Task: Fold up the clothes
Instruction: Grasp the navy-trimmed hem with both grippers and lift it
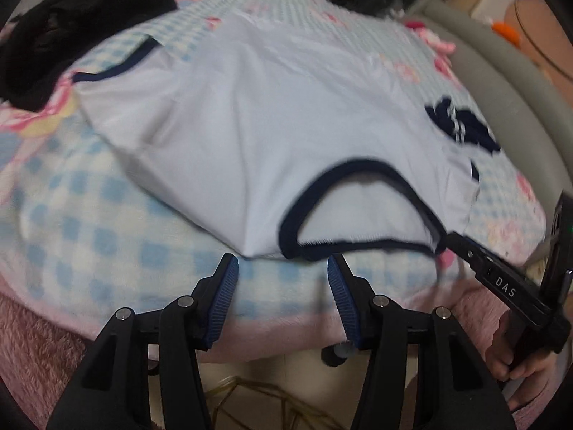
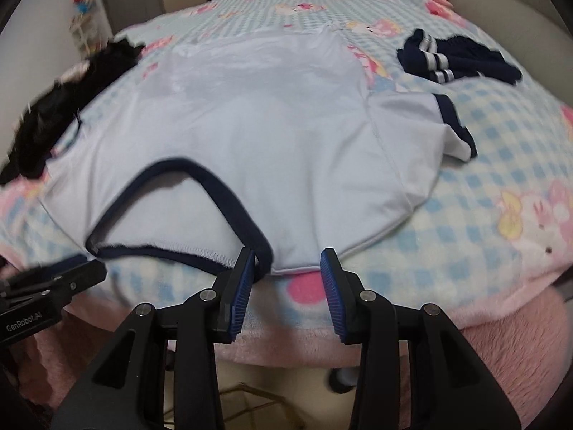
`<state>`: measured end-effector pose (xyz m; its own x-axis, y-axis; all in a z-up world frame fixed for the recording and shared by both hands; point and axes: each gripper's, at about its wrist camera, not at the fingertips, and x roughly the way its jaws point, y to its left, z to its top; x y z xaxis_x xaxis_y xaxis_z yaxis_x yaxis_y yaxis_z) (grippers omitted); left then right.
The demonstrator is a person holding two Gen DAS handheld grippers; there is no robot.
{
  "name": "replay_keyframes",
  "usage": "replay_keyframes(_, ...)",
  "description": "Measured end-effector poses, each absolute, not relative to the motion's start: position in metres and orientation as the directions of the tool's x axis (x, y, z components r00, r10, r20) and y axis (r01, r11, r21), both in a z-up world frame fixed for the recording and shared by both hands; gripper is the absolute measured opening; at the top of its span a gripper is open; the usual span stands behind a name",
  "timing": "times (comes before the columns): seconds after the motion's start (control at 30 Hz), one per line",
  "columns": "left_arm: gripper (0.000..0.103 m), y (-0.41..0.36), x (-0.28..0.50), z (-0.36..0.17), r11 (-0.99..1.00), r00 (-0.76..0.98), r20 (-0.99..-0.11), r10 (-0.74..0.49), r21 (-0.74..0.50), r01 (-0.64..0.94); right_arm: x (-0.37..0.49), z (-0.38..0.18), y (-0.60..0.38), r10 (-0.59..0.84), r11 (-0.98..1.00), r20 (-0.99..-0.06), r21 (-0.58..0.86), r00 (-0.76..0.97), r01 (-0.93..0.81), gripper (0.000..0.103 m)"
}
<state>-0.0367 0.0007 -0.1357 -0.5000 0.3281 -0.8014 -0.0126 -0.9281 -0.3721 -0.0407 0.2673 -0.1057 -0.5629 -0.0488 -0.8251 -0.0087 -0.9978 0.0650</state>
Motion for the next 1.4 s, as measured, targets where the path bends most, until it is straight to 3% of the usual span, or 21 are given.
replay_keyframes(0.23,0.048,-0.05,-0.027,-0.148,-0.812,-0.562,-0.731,0.388,-0.559,0.166,-0.042,-0.113,0.307,-0.164,-0.969,-0.801,0.24,-0.575,-0.058,0.039)
replay_keyframes(0.37,0.048,-0.047,-0.034,-0.159,-0.757,-0.543,-0.673,0.502,-0.645,0.101,-0.038,-0.123,0.322,-0.262,-0.929,-0.784,0.363,-0.562,-0.072,0.039)
replay_keyframes(0.6,0.048,-0.019,-0.055,-0.175,-0.797,-0.502,-0.718,0.482,-0.597,0.09,-0.037,-0.121,0.344,-0.153,-0.926,-0.773,0.33,-0.616,-0.184,0.039)
replay_keyframes(0.67,0.048,-0.028,-0.054,-0.177,-0.714,-0.516,-0.652,0.555,-0.692,0.107,-0.039,-0.128,0.34,-0.184,-0.929,-0.786,0.335,-0.59,-0.156,0.039)
replay_keyframes(0.7,0.048,-0.034,-0.052,-0.178,-0.629,-0.534,-0.574,0.621,-0.772,0.098,-0.04,-0.129,0.337,-0.194,-0.931,-0.789,0.336,-0.583,-0.145,0.039)
replay_keyframes(0.83,0.048,-0.051,-0.053,-0.18,-0.552,-0.57,-0.51,0.644,-0.826,0.115,-0.039,-0.124,0.346,-0.275,-0.888,-0.753,0.437,-0.598,-0.141,0.039)
replay_keyframes(0.93,0.048,-0.05,-0.058,-0.187,-0.555,-0.57,-0.536,0.623,-0.816,0.16,-0.049,-0.131,0.349,-0.346,-0.844,-0.733,0.516,-0.585,-0.147,0.046)
replay_keyframes(1.03,0.046,-0.036,-0.063,-0.187,-0.608,-0.558,-0.58,0.593,-0.777,0.163,-0.056,-0.133,0.338,-0.338,-0.862,-0.745,0.49,-0.575,-0.129,0.048)
replay_keyframes(1.1,0.035,-0.024,-0.064,-0.187,-0.641,-0.539,-0.6,0.591,-0.755,0.138,-0.057,-0.132,0.331,-0.323,-0.875,-0.746,0.47,-0.582,-0.117,0.048)
replay_keyframes(1.13,0.025,-0.019,-0.064,-0.185,-0.643,-0.523,-0.59,0.615,-0.759,0.101,-0.057,-0.131,0.33,-0.313,-0.879,-0.742,0.462,-0.592,-0.115,0.046)
replay_keyframes(1.17,0.023,-0.014,-0.062,-0.181,-0.649,-0.518,-0.582,0.626,-0.758,0.066,-0.058,-0.131,0.329,-0.309,-0.88,-0.74,0.461,-0.597,-0.117,0.033)
replay_keyframes(1.2,0.023,-0.012,-0.059,-0.177,-0.667,-0.524,-0.585,0.619,-0.744,0.042,-0.058,-0.131,0.33,-0.307,-0.879,-0.74,0.462,-0.599,-0.12,0.03)
replay_keyframes(1.4,0.024,-0.021,-0.069,-0.184,-0.629,-0.527,-0.569,0.632,-0.773,0.08,-0.061,-0.134,0.333,-0.295,-0.873,-0.734,0.468,-0.612,-0.14,0.033)
